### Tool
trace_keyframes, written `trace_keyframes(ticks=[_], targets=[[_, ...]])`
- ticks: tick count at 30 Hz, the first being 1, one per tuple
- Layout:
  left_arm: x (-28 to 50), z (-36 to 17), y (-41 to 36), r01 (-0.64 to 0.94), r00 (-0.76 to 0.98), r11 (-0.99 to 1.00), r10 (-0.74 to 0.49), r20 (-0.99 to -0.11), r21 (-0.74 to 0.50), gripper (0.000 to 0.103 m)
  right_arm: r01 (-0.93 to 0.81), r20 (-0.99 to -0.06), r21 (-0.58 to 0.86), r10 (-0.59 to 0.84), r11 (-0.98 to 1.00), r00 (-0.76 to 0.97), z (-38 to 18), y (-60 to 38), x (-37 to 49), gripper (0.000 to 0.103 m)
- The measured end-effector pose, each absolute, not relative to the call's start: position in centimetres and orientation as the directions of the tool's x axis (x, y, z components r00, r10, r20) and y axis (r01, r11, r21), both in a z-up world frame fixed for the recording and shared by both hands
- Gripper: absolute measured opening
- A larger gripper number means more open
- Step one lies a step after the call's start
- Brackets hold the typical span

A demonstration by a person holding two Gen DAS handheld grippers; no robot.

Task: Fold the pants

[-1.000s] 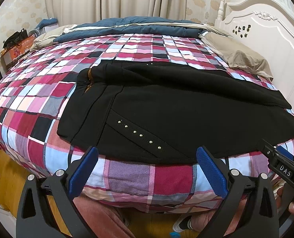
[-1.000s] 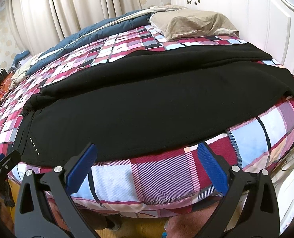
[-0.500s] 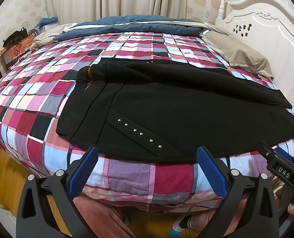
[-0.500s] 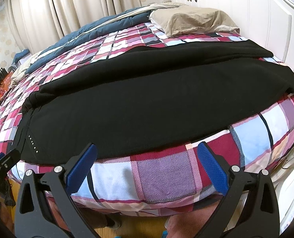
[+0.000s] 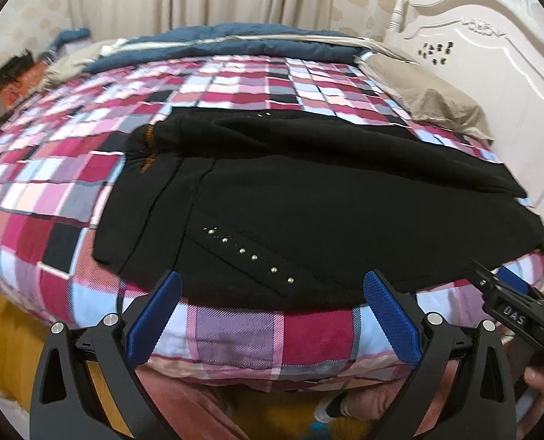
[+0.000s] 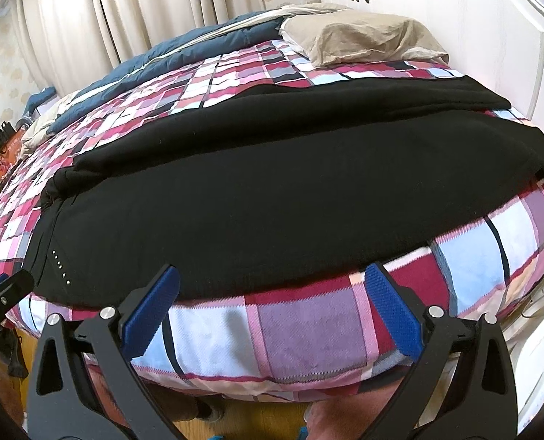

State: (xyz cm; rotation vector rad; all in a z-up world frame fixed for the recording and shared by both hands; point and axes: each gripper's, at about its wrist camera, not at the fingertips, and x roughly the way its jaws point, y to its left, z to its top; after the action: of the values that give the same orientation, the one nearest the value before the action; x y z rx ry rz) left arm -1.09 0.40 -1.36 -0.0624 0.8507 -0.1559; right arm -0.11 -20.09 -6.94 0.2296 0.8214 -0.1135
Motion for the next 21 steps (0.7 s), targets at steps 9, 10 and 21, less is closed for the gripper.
trace_keyframes(ticks=[9,10,21], targets=[[6.9,1.1,9.5,0.186,0.574,0.92,-0.387,-0.721,-0.346,0.099,0.121,-0.729,0.154,0.03,0.981,0.684,-5.3,-19.4,3.5,0.101],[8.2,1.2,10.7,0.174,0.571,0.915,-0.395,-0.72,-0.364,0.099,0.113,-0.729,0.156,0.037,0.981,0.684,-5.1,-19.2,3.9,0.101],[25.4,-4.0,18.9,0.155,0.381,0.845,-0.529,-0.758,-0.511,0.099,0.01,-0.721,0.178,0.123,0.984,0.681,-3.5,-17.3,8.9,0.101]])
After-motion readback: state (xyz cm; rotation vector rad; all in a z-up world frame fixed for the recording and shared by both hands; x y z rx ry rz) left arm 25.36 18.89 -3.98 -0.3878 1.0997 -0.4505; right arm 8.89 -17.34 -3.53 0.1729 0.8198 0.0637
